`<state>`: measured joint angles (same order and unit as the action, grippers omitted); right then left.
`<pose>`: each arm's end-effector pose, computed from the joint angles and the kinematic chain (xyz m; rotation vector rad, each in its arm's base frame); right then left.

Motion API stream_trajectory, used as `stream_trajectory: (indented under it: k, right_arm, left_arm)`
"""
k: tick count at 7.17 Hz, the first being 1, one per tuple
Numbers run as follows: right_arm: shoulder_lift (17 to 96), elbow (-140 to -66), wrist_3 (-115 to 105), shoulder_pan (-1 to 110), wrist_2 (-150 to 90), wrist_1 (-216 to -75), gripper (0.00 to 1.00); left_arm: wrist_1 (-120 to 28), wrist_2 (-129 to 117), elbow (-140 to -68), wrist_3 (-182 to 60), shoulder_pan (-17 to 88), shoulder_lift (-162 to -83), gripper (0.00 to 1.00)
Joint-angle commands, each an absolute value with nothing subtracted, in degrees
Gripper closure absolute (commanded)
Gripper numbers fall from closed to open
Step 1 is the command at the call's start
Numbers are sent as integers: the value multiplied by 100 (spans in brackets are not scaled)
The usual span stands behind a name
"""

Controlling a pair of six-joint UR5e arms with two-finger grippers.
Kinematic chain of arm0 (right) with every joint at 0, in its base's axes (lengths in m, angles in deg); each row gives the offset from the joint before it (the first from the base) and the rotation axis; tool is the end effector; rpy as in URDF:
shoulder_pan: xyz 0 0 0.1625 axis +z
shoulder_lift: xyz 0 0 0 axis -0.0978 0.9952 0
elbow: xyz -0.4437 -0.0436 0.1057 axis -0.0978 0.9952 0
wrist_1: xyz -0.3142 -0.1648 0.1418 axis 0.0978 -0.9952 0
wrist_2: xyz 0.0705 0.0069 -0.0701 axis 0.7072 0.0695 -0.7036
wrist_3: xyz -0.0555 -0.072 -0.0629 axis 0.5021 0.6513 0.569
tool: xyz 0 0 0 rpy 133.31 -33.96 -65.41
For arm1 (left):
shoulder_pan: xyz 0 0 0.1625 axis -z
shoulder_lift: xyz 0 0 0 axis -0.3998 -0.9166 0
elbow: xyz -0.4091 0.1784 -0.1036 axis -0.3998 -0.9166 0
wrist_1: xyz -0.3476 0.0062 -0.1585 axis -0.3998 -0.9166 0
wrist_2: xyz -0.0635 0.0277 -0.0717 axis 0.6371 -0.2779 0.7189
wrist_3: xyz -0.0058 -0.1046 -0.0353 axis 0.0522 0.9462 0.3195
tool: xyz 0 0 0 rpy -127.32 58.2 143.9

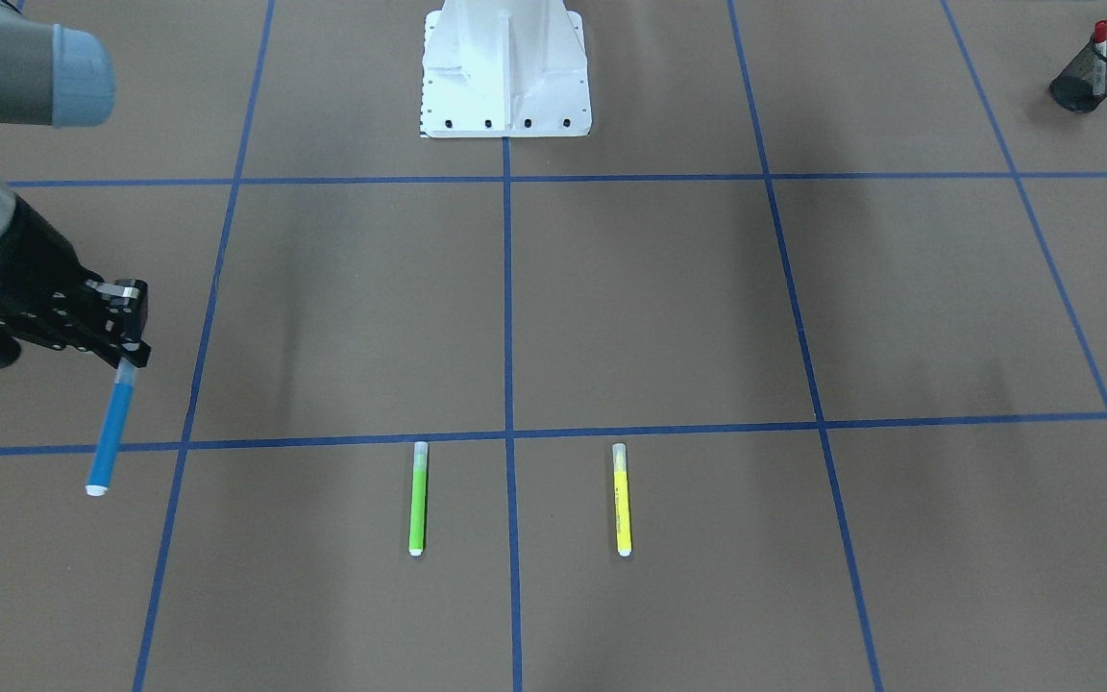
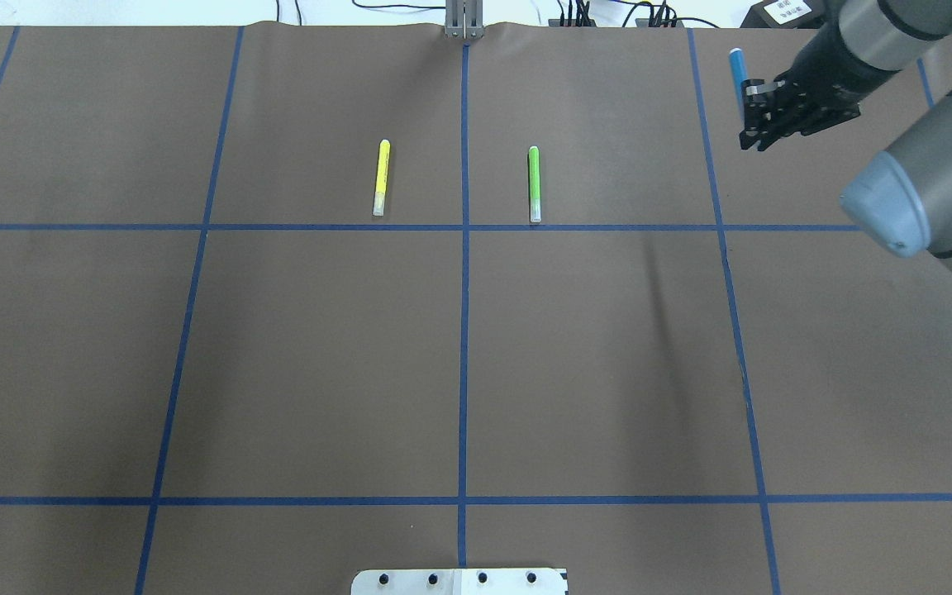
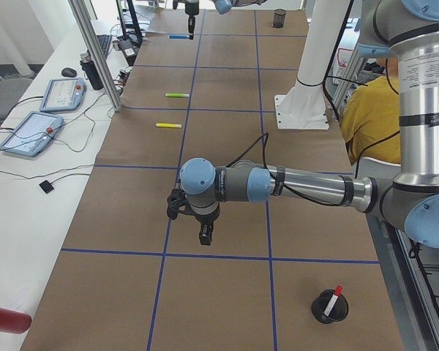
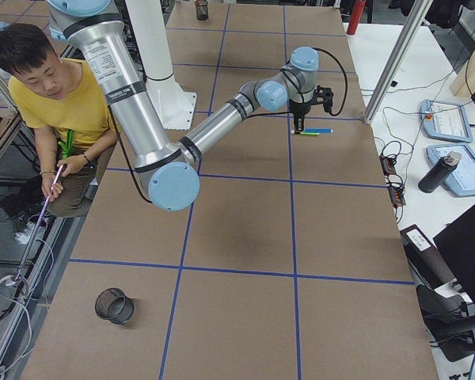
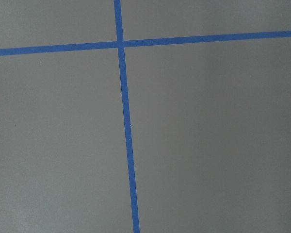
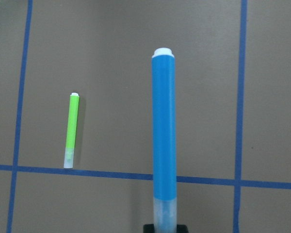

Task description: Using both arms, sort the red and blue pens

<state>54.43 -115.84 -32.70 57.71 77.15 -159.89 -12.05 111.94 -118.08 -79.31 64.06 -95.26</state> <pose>-0.2077 -0.5509 0.3735 0.1060 -0.9085 0.0600 -0.0332 -0.3938 0.6455 0.0007 0.8609 0.0953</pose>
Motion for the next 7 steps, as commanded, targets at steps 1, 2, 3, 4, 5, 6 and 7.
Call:
stream_trajectory:
  k: [1,2,3,4,5,6,7]
  right_arm:
    - [6641,-12133,-2168,6606,8204,-15975,100]
    - [7099,-12239,-1569,7002,8198,-15984,100]
    - [7652,-12431,-797,7241,8085,-15975,100]
    - [8162,-12546,-67,7522,8014,-15984,100]
    - [8698,-12626,479,7768,7804,-15975,100]
    - [9182,-12679,1225,8101,7663,-15975,100]
    - [9691,-12679,2154,8583,7662,-15975,100]
  left_arm:
    - [-1205,11194,-11840,-7937,6406,-9525,0]
    - [-1205,11203,-11857,-7937,6406,-9525,0]
    - [-1214,11212,-11866,-7937,6406,-9525,0]
    - [-1214,11212,-11866,-7937,6406,-9525,0]
    - [-1214,11212,-11875,-7946,6406,-9525,0]
    - [-1223,11212,-11884,-7937,6406,-9534,0]
    - [-1388,11212,-11858,-7937,6406,-9525,0]
